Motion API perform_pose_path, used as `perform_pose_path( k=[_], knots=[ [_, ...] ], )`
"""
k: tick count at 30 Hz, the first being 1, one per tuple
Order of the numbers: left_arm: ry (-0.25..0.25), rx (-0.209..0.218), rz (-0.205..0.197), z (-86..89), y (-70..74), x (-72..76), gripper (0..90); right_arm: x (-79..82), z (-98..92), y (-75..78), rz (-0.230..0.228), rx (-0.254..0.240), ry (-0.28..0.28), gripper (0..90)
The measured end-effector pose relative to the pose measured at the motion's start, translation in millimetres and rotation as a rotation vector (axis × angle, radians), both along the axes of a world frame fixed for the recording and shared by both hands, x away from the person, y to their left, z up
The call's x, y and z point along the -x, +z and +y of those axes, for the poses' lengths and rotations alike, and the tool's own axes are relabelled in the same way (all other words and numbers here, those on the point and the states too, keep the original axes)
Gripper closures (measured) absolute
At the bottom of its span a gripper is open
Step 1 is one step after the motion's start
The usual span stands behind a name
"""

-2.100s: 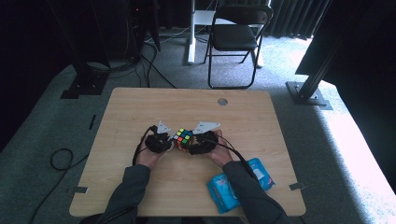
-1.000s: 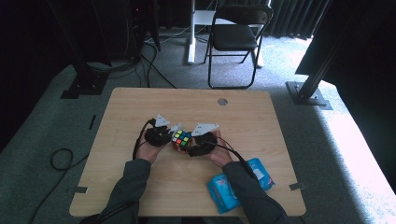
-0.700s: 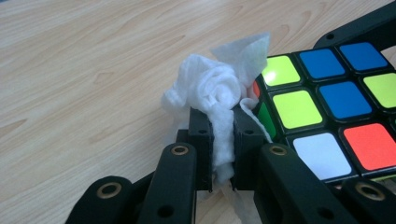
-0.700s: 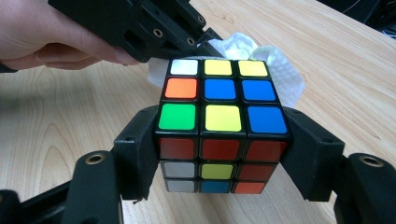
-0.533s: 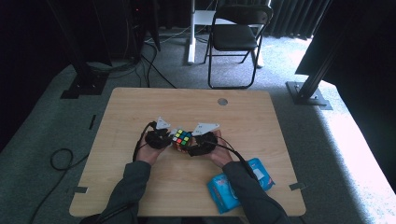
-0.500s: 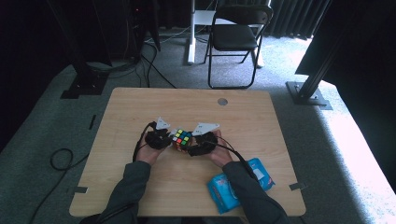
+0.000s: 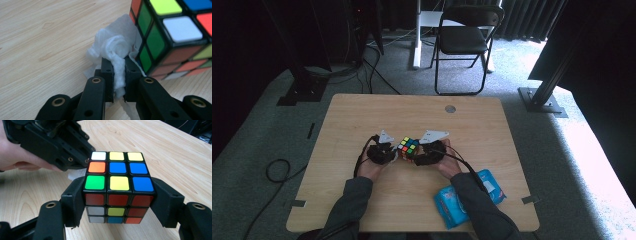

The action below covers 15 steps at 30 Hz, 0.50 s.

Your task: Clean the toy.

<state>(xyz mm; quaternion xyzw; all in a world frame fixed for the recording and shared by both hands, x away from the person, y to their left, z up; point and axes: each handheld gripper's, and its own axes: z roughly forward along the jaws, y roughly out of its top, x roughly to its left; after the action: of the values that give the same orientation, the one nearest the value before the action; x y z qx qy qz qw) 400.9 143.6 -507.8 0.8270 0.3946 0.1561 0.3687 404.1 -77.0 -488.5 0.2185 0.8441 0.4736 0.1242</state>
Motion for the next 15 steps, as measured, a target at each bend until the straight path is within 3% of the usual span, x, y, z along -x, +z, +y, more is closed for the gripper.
perform_pose_path(
  k=[10,15],
  knots=[
    [0.010,0.018,-0.013,7.3,0.6,2.8,81.9,-2.7,-4.7,1.6,0.006,-0.027,-0.051,34.3],
    [-0.003,0.003,-0.036,3.3,-1.0,7.3,81.9,-3.7,-6.5,2.2,0.004,-0.034,-0.064,34.3]
  ],
)
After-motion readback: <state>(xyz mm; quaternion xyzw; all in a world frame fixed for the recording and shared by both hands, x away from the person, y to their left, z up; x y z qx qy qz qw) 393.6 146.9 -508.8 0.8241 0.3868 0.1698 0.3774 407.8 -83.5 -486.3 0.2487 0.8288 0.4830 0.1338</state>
